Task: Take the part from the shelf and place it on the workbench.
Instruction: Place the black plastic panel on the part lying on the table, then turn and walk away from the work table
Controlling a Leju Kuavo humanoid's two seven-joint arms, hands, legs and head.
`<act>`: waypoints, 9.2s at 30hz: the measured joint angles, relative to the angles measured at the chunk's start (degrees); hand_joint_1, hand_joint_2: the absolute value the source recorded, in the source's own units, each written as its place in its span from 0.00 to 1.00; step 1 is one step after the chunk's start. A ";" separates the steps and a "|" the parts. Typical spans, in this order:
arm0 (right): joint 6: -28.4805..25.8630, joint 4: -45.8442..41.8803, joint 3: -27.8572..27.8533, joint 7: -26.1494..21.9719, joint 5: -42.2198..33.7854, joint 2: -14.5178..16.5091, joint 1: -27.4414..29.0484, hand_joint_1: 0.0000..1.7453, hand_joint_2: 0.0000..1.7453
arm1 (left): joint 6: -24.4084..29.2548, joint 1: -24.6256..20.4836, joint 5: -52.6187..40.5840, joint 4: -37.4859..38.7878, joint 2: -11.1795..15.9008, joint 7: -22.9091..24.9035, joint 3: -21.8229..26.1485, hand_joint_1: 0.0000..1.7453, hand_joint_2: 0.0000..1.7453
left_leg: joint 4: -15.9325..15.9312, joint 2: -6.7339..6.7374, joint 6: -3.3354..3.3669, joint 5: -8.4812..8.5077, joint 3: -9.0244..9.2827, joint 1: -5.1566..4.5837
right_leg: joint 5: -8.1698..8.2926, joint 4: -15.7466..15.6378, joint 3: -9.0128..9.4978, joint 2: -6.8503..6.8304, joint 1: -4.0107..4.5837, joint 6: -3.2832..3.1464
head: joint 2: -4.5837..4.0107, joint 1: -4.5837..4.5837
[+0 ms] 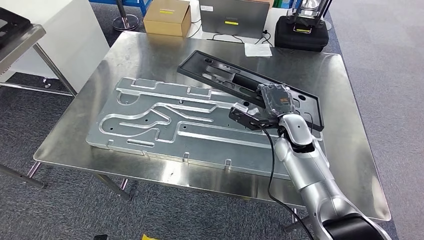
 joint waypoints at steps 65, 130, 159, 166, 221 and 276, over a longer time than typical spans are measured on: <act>-0.10 -36.07 -4.46 -13.95 -57.63 5.08 19.57 0.00 1.00 | -0.98 1.57 1.16 0.02 -1.15 -2.26 6.97 0.00 0.00 | -0.59 0.32 0.13 -0.42 0.65 0.15 | 2.62 3.02 -4.99 0.15 -0.50 0.35 | 0.00 0.09; -11.94 -73.40 -26.77 -33.40 -49.25 9.82 66.69 0.00 0.00 | 2.13 2.24 5.72 0.16 -5.14 -2.31 19.94 0.00 0.00 | -0.98 1.02 -2.62 -7.08 10.32 1.03 | 8.28 1.87 -10.28 -0.45 -1.05 -0.09 | 0.00 -0.64; -13.55 13.34 -82.85 -24.76 -22.70 13.61 41.05 0.00 0.00 | 1.87 1.94 1.41 0.19 -6.38 -1.98 21.90 0.00 0.00 | 5.00 3.13 -3.89 -5.03 5.54 1.52 | 6.57 0.79 -8.01 -4.00 -1.02 -1.09 | 0.00 -0.96; -17.18 29.73 -85.40 -7.09 -16.06 11.37 39.15 0.00 0.00 | 1.91 1.72 0.27 0.15 -5.83 -2.08 21.95 0.00 0.00 | -2.39 3.06 0.16 -5.05 7.11 0.82 | 4.07 4.51 -10.07 -3.65 -1.34 1.62 | 0.00 -0.92; -10.62 39.78 -83.69 -3.25 -8.26 12.31 38.98 0.00 0.00 | 3.86 2.40 -4.60 0.13 -6.30 -0.61 21.37 0.00 0.00 | 1.22 3.16 -1.76 -4.98 4.31 0.30 | 2.77 0.60 -3.67 -4.54 -0.12 -1.94 | 0.00 -1.16; -10.25 39.89 -83.86 -2.22 -7.04 12.97 39.50 0.00 0.00 | 3.05 2.70 -6.32 0.13 -5.85 -1.08 20.92 0.00 0.00 | 8.98 -0.10 -2.53 -8.24 -2.06 0.71 | 3.85 -0.31 -4.10 0.11 -0.38 -2.93 | 0.00 -1.02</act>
